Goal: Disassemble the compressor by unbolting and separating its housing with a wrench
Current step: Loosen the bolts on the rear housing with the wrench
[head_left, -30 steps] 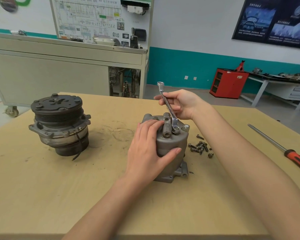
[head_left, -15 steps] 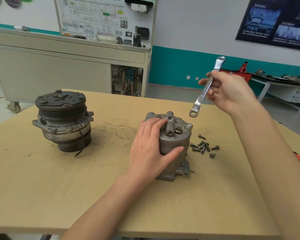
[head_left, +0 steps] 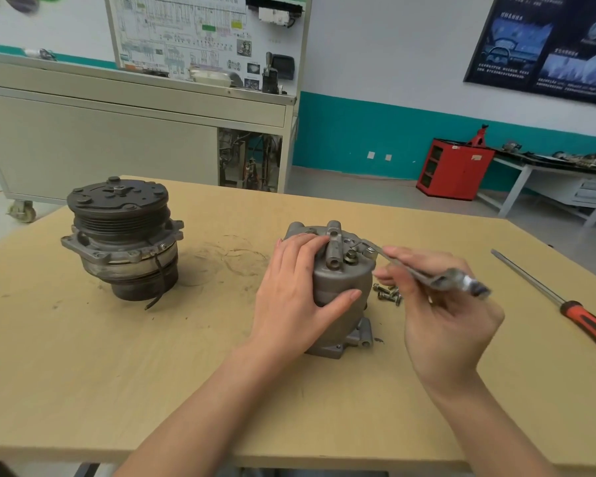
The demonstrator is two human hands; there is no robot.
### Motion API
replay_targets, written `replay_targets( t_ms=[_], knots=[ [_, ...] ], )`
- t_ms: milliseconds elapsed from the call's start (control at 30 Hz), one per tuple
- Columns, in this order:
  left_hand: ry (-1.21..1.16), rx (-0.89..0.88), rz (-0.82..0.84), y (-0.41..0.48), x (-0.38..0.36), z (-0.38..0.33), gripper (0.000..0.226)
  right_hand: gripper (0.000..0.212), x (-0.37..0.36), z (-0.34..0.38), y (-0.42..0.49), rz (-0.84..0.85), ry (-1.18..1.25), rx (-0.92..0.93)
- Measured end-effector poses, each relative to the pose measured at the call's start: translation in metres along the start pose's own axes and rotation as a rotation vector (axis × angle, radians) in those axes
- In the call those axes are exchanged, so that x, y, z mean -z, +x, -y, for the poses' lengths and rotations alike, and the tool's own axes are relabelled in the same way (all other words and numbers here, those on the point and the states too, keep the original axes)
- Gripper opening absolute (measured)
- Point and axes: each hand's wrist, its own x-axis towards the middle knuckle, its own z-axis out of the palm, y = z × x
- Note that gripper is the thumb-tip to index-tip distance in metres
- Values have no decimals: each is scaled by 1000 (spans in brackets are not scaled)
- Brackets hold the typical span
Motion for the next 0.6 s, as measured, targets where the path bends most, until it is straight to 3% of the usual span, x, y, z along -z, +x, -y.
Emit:
replay_targets(
  t_ms=[267, 600],
  knots=[
    [-16, 8, -23, 0, -2, -1, 69, 16, -2, 12, -3, 121, -43, 169],
    [-6, 7, -9, 0, -1, 0, 70, 21, 18, 5, 8, 233, 84, 47]
  ],
)
